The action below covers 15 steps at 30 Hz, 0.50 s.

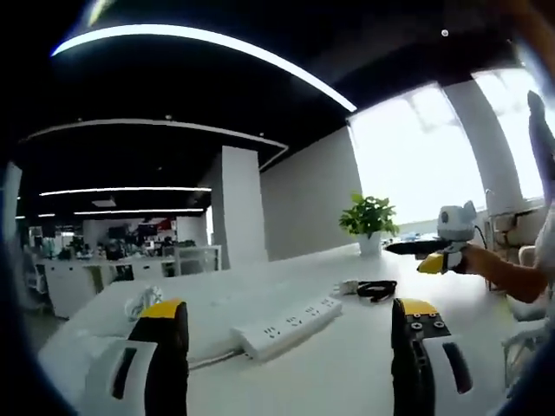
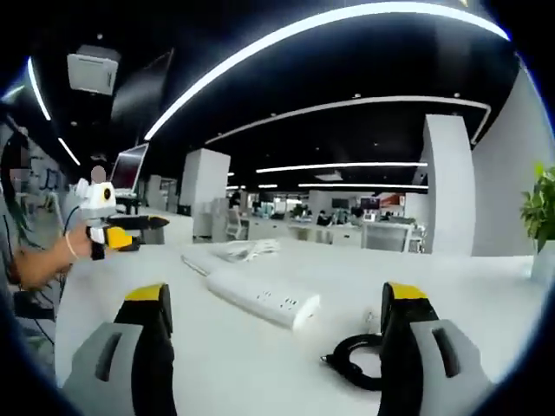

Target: Straighten the power strip on the desk, plug the charger into it

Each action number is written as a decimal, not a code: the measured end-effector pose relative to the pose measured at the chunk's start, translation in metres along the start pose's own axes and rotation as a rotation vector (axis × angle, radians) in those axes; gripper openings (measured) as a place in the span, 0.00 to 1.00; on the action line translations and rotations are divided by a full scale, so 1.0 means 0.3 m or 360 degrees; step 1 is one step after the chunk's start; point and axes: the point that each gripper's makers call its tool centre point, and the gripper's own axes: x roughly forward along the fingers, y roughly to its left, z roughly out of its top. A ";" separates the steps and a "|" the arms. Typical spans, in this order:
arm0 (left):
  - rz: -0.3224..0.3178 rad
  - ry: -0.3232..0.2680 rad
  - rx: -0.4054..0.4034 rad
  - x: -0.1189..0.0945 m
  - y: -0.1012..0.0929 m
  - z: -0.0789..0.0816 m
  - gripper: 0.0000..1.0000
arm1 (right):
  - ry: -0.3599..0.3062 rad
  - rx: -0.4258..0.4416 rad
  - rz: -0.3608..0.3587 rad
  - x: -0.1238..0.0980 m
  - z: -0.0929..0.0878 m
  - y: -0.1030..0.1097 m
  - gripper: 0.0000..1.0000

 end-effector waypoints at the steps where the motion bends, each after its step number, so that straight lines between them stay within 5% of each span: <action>1: 0.0026 -0.0010 -0.0019 -0.013 0.002 0.000 0.99 | -0.0002 0.0012 -0.0002 -0.018 0.000 0.003 1.00; 7: 0.0215 0.0014 -0.0117 -0.100 0.016 -0.071 0.99 | 0.0153 0.0009 -0.0065 -0.121 -0.060 0.013 0.98; 10: 0.0245 0.0046 -0.0154 -0.122 0.018 -0.100 0.99 | 0.0111 0.0001 -0.0123 -0.151 -0.052 0.010 0.98; 15: 0.0263 0.0230 -0.0067 -0.156 -0.001 -0.163 0.98 | 0.0019 0.0111 -0.0161 -0.177 -0.033 0.005 0.98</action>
